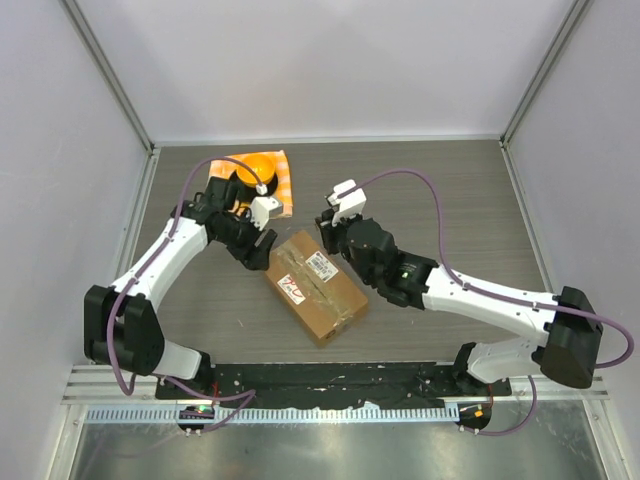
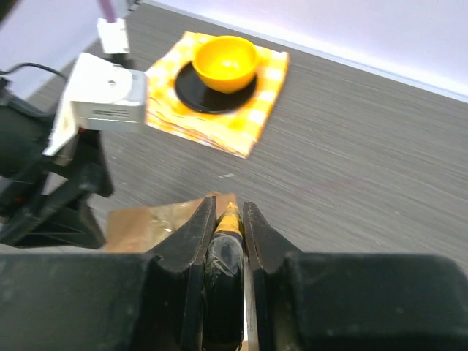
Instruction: Unpack the express box
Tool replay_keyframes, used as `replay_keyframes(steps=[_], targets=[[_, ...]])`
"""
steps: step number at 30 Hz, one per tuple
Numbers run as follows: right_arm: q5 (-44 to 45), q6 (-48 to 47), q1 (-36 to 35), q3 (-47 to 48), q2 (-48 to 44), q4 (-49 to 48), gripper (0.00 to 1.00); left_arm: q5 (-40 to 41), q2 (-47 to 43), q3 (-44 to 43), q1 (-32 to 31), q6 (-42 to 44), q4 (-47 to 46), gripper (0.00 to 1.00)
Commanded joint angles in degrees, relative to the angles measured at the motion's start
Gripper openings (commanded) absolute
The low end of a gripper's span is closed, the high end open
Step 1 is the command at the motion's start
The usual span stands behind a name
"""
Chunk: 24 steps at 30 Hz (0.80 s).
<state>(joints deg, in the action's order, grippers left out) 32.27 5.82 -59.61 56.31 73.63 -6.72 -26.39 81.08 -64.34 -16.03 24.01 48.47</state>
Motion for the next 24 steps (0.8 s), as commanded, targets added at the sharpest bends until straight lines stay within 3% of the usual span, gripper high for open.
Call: replay_keyframes(steps=[1,5,8,17,24], targets=[[-7.9,-1.3,-0.1,0.1,2.5,-13.1,0.01,-1.5,-1.0,-0.4,0.3,-2.6,-4.2,0.69],[-15.7,-2.7,-0.1,-1.0,4.5,-19.0,0.01,0.5,-0.2,0.5,0.5,-3.4,-7.5,0.71],[-16.9,-2.7,0.0,-0.3,7.3,-20.6,0.01,1.2,1.6,0.8,0.9,-3.7,-8.7,0.72],[-21.6,0.1,4.1,-1.2,12.9,-23.2,0.01,-4.3,10.1,-1.9,5.4,-5.0,-8.1,0.62],[-24.8,1.4,6.6,-2.0,13.9,-25.2,0.01,-6.3,9.0,-1.2,6.1,-4.8,-8.0,0.59]])
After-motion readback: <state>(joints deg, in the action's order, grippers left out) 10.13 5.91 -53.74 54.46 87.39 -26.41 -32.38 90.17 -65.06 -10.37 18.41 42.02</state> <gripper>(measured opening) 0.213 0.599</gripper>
